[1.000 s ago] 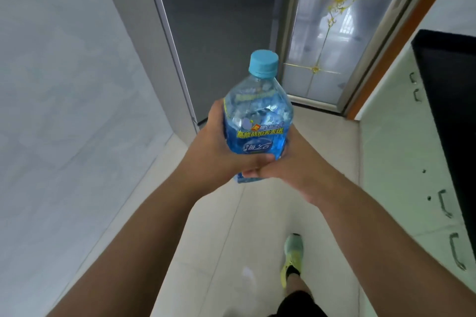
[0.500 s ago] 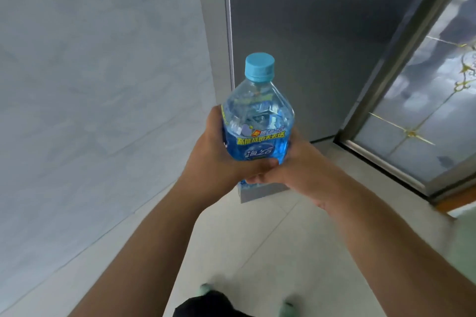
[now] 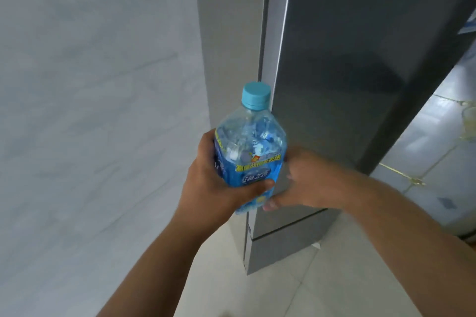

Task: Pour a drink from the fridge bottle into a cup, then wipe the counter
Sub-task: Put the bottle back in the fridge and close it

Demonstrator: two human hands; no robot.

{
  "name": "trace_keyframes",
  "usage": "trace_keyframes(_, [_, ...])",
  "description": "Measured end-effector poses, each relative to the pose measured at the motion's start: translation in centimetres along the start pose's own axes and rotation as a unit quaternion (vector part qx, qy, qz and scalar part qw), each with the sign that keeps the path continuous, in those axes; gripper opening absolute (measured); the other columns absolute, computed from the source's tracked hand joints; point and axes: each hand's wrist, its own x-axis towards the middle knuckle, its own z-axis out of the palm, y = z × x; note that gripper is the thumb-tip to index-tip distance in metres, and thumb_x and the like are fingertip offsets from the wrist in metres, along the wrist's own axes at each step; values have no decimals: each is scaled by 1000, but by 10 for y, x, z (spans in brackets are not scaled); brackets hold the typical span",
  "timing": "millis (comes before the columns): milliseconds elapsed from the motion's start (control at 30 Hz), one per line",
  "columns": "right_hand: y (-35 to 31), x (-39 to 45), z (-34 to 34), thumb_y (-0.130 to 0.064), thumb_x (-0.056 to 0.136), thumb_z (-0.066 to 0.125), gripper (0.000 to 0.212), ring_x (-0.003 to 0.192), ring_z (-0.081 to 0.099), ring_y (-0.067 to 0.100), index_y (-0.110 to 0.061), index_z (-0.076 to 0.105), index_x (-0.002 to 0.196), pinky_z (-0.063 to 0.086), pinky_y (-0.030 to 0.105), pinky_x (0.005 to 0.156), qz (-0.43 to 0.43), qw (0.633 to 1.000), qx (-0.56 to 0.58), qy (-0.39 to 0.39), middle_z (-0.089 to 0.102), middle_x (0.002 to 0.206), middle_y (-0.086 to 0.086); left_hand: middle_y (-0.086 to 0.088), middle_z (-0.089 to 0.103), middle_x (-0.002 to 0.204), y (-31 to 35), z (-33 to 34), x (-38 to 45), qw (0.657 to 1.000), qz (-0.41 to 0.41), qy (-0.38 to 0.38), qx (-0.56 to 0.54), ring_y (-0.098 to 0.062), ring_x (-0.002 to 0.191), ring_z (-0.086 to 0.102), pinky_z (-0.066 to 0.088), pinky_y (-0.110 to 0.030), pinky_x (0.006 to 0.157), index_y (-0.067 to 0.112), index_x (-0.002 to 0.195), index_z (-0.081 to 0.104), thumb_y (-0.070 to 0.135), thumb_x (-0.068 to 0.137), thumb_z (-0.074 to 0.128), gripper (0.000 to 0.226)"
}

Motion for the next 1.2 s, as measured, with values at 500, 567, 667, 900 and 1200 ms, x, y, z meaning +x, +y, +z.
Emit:
trace_keyframes(500, [-12, 66, -10, -25, 58, 88, 27, 42, 56, 25, -22, 72, 80, 21, 24, 42, 3, 872, -415, 259, 63, 88, -6, 15, 74, 112, -12, -33, 90, 998, -3, -67, 10, -10, 102, 75, 64, -40, 86, 36, 125, 52, 22, 58, 102, 85])
trace_keyframes(567, [-15, 64, -9, -24, 63, 86, 28, 47, 59, 26, -23, 72, 87, 25, 25, 41, 17, 881, -398, 256, 63, 92, -7, 10, 75, 113, -19, -31, 93, 996, -21, -79, -21, -15, 103, 76, 65, -46, 87, 32, 125, 54, 17, 59, 100, 82])
trace_keyframes(667, [-19, 64, -7, -27, 73, 79, 26, 56, 64, 24, -27, 71, 98, 31, 27, 42, 40, 886, -393, 244, 61, 100, -10, 5, 75, 117, -26, -27, 96, 992, -46, -94, -71, -20, 106, 76, 64, -52, 88, 30, 126, 54, 21, 54, 102, 86])
trace_keyframes(900, [-20, 25, 13, -28, 79, 74, 21, 50, 59, 23, -27, 71, 99, 36, 26, 42, 77, 855, -407, 311, 61, 93, -7, 7, 75, 114, -33, -27, 89, 987, -31, -135, -76, -18, 103, 77, 64, -48, 86, 35, 123, 55, 21, 54, 102, 85])
trace_keyframes(1200, [-22, -136, 11, -33, 88, 64, 47, 50, 61, 17, -37, 69, 134, 40, 24, 41, 203, 814, -399, 370, 68, 91, -11, 20, 74, 114, -2, 47, 22, 976, 6, -213, -45, -6, 104, 74, 64, -33, 86, 41, 124, 53, 37, 49, 99, 89])
